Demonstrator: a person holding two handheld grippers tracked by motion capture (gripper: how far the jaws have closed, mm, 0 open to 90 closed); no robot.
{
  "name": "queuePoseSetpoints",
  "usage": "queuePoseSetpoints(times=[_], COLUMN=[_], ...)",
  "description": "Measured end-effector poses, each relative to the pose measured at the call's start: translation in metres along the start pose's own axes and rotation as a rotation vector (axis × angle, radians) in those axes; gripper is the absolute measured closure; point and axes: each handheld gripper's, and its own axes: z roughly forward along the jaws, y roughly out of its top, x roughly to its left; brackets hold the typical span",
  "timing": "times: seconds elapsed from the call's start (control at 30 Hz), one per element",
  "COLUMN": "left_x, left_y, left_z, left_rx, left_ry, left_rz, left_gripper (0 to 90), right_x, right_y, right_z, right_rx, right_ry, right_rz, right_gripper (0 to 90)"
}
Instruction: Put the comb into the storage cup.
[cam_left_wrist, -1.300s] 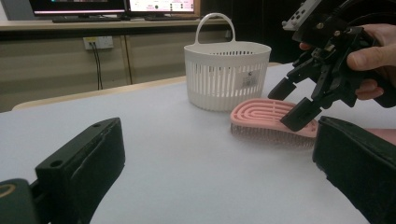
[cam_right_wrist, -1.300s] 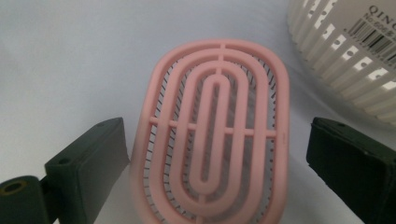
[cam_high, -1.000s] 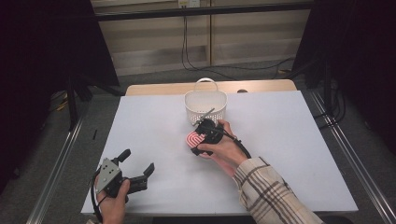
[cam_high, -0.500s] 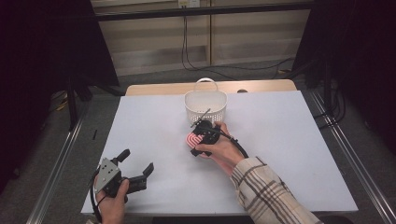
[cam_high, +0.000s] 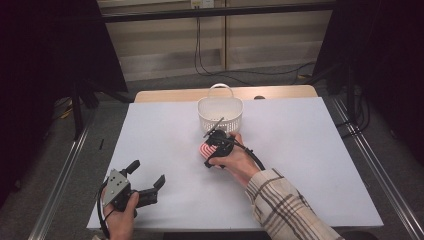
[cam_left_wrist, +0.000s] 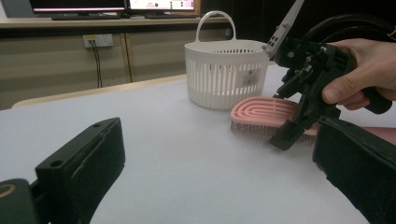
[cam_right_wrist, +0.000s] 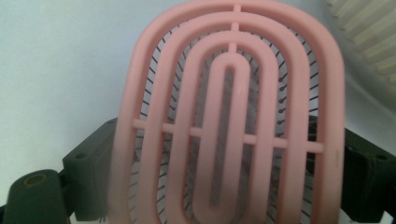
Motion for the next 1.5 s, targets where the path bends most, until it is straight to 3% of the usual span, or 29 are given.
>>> queuePoseSetpoints(times=[0.1, 0.43, 0.5, 0.83, 1.5], left_x=[-0.001, 0.0, -0.001, 0.0, -0.001], left_y=[0.001, 0.001, 0.0, 0.001, 0.0], left_z=[-0.001, 0.0, 0.0, 0.0, 0.0], left_rx=[0.0, -0.002, 0.002, -0.004, -0.001], left_ry=[0.0, -0.003, -0.008, -0.005, -0.015], left_rz=[0.021, 0.015, 0.012, 0.011, 0.012], left_gripper=[2.5, 2.5, 2.5, 2.5, 2.5], right_x=[0.001, 0.003, 0.002, 0.001, -0.002], right_y=[0.001, 0.003, 0.004, 0.005, 0.004], right_z=[0.001, 0.002, 0.0, -0.002, -0.008], right_rx=[0.005, 0.027, 0.03, 0.041, 0.052], right_ry=[-0.008, -0.028, -0.026, -0.015, -0.005], right_rz=[0.005, -0.022, -0.01, 0.032, 0.036], right_gripper=[10.8, 12.2, 16.9, 17.9, 18.5])
